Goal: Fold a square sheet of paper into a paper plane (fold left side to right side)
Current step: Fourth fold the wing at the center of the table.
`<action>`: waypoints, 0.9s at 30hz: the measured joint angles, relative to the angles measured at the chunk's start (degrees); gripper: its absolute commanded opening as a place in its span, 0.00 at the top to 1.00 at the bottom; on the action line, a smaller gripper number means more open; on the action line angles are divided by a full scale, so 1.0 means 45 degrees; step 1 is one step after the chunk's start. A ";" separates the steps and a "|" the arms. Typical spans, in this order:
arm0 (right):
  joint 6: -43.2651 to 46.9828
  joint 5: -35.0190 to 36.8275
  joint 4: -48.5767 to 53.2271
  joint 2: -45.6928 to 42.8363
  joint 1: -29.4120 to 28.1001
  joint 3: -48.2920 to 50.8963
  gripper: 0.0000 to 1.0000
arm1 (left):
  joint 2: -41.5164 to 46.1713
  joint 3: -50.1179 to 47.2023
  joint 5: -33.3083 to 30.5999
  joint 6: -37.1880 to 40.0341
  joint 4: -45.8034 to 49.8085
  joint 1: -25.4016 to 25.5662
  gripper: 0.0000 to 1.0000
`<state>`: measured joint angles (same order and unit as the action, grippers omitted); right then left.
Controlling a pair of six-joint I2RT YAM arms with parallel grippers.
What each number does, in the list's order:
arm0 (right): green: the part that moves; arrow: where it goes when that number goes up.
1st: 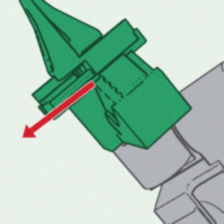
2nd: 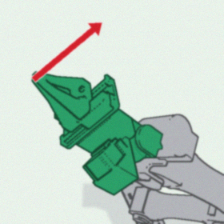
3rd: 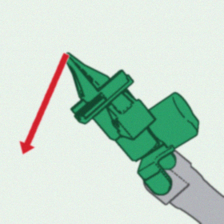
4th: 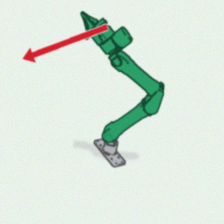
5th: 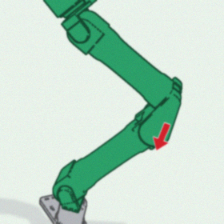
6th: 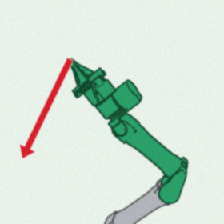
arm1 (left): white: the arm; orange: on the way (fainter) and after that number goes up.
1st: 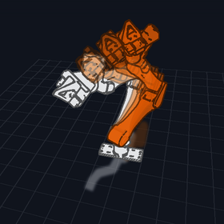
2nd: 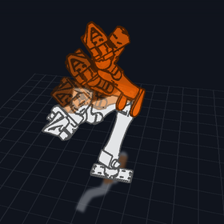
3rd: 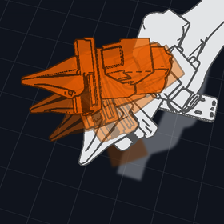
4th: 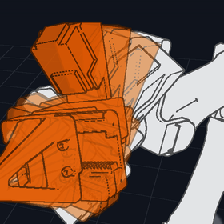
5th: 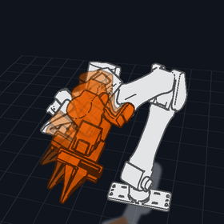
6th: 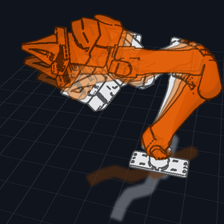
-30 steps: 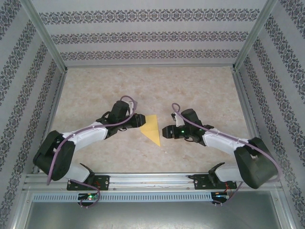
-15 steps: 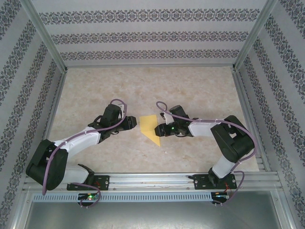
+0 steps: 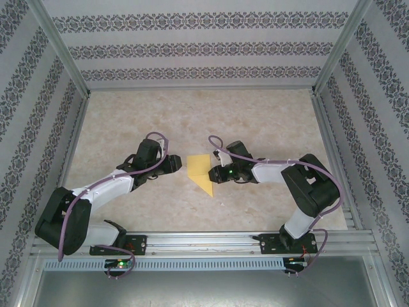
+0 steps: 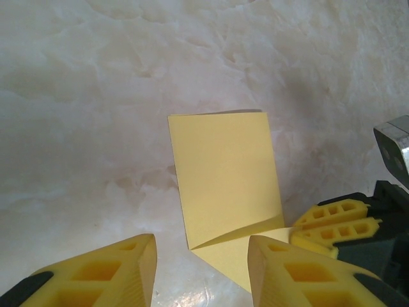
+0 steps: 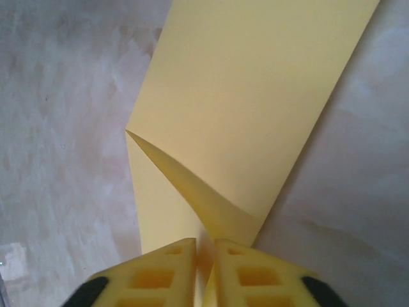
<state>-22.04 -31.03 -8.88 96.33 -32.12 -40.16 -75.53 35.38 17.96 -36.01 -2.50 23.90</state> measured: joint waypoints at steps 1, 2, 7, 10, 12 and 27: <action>-0.0015 -0.0029 0.0005 -0.0039 0.0005 0.0005 0.98 | -0.0010 0.0000 0.0058 -0.0005 -0.0005 -0.0029 0.58; -0.0058 -0.0044 0.0015 -0.0102 0.0010 0.0015 1.00 | -0.0019 0.0000 0.0151 -0.0010 -0.0010 -0.0073 0.58; -0.0058 -0.0253 -0.0087 -0.0855 0.0180 0.0185 1.00 | -0.0112 -0.0015 0.0729 -0.0233 -0.0262 -0.0340 0.51; -0.0107 -0.0495 -0.0355 -0.1365 0.0369 0.0481 1.00 | -0.0189 -0.0112 0.1117 -0.0631 -0.0612 -0.0593 0.50; -0.0155 -0.0665 -0.0505 -0.1579 0.0457 0.0675 1.00 | -0.0330 -0.0170 0.1491 -0.0942 -0.0894 -0.0758 0.50; -0.0733 -0.1321 -0.1345 -0.1875 0.0646 0.1137 1.00 | -0.4031 0.0563 0.4167 -0.2701 -0.3332 -0.0899 0.55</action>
<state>-25.34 -36.97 -14.94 87.90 -29.21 -35.05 -93.67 37.91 36.71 -48.16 -17.50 19.86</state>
